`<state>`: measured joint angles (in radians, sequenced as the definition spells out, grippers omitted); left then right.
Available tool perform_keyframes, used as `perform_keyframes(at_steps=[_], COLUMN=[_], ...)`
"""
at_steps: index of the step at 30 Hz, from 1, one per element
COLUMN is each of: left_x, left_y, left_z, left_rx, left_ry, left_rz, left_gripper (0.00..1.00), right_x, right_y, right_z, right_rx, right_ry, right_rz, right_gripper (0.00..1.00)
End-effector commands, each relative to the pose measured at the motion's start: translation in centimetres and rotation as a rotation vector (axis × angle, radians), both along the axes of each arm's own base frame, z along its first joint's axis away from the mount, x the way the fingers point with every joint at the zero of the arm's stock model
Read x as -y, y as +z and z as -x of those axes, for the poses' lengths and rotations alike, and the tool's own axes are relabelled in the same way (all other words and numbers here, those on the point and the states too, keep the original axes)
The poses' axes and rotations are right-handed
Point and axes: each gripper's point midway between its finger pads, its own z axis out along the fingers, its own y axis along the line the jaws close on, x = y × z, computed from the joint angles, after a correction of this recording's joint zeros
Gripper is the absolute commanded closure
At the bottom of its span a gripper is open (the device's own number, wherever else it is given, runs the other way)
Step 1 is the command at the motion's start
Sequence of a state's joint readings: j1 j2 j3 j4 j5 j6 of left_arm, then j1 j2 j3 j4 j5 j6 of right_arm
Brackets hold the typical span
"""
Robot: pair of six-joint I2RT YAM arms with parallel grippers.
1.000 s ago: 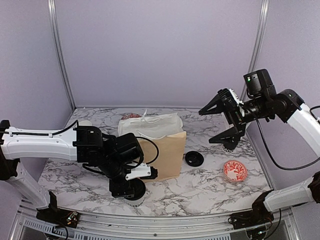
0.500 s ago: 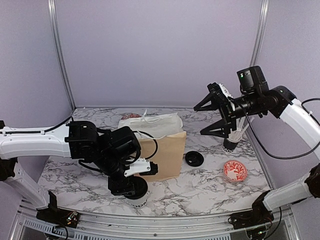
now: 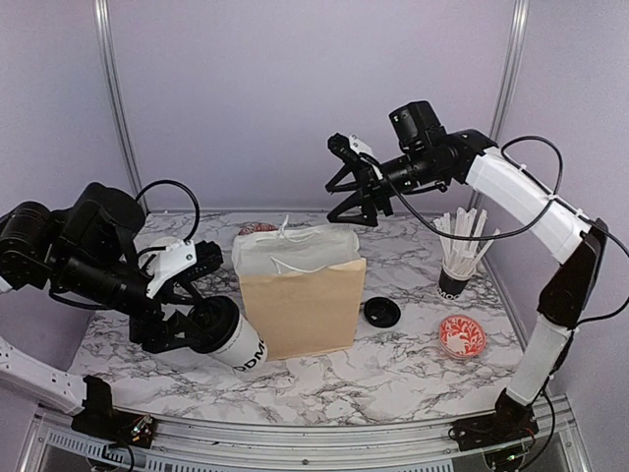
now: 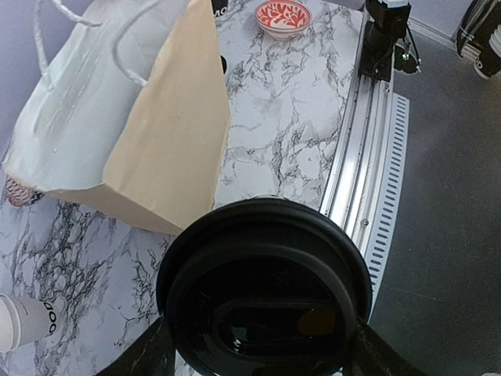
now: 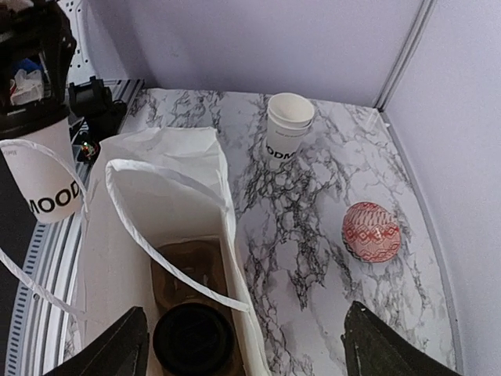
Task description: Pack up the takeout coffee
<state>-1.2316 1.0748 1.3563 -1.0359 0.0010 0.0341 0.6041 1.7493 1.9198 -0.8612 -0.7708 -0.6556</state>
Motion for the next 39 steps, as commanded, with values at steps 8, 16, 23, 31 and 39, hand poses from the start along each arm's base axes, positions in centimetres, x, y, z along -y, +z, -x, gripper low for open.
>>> perform_keyframes(at_steps=[8, 16, 23, 31, 39], left_x=[-4.9, -5.6, -6.4, -3.9, 0.9], left_y=[1.0, 4.2, 8.8, 12.8, 12.1], left_z=[-0.8, -2.0, -3.6, -4.6, -6.1], left_rx=[0.038, 0.127, 0.245, 0.34, 0.39], left_ry=[0.179, 0.216, 0.266, 0.201, 0.118], left_rz=[0.029, 0.059, 0.109, 0.126, 0.054], left_gripper=[0.34, 0.35, 0.35, 0.35, 0.35], right_x=[-5.2, -6.9, -6.9, -6.2, -5.2], right_y=[-3.0, -5.4, -4.4, -2.0, -0.1], right_z=[3.2, 1.7, 1.6, 3.4, 6.7], right_rx=[-0.035, -0.128, -0.116, -0.137, -0.149], right_ry=[0.104, 0.084, 0.063, 0.084, 0.133], right_rz=[0.143, 0.174, 0.154, 0.096, 0.049], right_gripper=[0.09, 0.74, 0.92, 1.0, 1.0])
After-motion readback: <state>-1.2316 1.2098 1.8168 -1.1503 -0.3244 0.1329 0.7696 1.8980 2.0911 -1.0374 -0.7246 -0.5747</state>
